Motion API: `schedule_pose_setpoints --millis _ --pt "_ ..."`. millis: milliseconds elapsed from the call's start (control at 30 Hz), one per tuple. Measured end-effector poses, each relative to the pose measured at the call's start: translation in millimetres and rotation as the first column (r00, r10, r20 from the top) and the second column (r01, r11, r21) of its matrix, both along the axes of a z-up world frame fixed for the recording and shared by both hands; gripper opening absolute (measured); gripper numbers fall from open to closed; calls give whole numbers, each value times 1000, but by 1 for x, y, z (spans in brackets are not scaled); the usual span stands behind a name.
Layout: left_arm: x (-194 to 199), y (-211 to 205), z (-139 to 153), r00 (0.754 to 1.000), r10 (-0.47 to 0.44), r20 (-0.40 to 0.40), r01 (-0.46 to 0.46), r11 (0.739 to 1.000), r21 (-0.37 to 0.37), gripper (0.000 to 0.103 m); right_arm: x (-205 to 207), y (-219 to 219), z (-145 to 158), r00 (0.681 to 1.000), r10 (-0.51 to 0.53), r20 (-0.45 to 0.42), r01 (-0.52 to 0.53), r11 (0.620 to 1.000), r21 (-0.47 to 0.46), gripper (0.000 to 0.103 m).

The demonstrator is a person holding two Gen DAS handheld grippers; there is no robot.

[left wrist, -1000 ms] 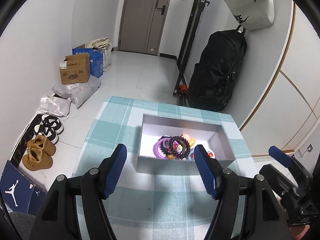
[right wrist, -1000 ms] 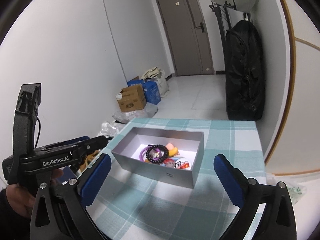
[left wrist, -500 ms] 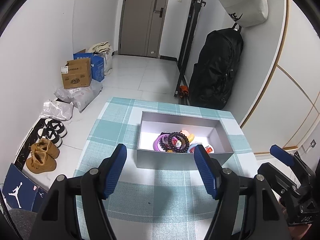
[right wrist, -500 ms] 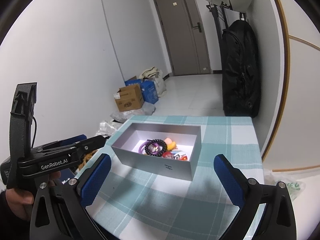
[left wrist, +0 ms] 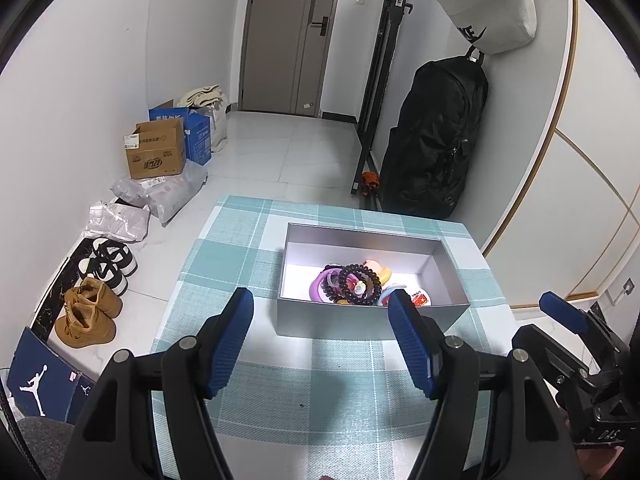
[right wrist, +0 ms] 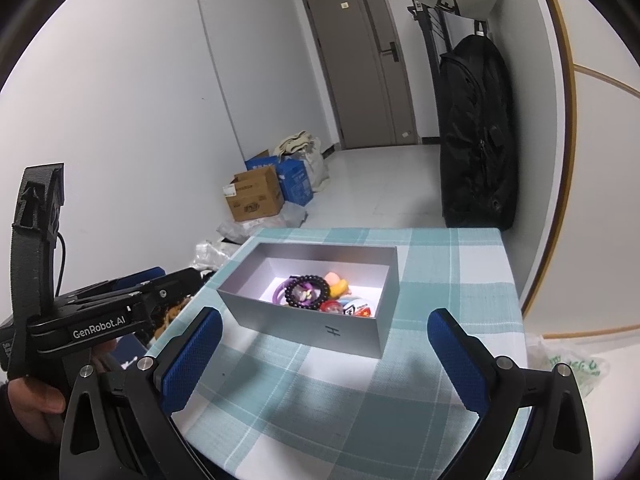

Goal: Organize jewelry

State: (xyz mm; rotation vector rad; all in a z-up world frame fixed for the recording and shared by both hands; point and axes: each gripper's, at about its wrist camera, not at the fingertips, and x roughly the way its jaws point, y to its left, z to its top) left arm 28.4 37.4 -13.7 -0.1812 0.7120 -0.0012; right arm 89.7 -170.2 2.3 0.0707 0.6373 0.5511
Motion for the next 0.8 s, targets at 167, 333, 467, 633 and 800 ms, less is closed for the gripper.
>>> schedule_pose_setpoints --millis 167,333,467,633,800 --pt "0 0 0 1000 1 2 -1 1000 -2 65 1 -1 -1 1000 -4 -5 4 1000 -1 103" --pt "0 1 1 1000 5 2 -5 1000 -2 65 0 -1 -1 1000 -4 -7 4 1000 -1 103" --pt "0 1 1 1000 4 6 -4 1000 -6 65 0 -1 -2 1000 -3 -9 3 1000 -2 103" --pt "0 1 2 1000 -3 7 3 1000 -11 65 0 -1 -3 1000 -2 -9 2 1000 -6 103" --pt "0 0 3 1000 -7 10 8 1000 -13 65 0 0 -3 1000 0 -8 0 1000 -6 103"
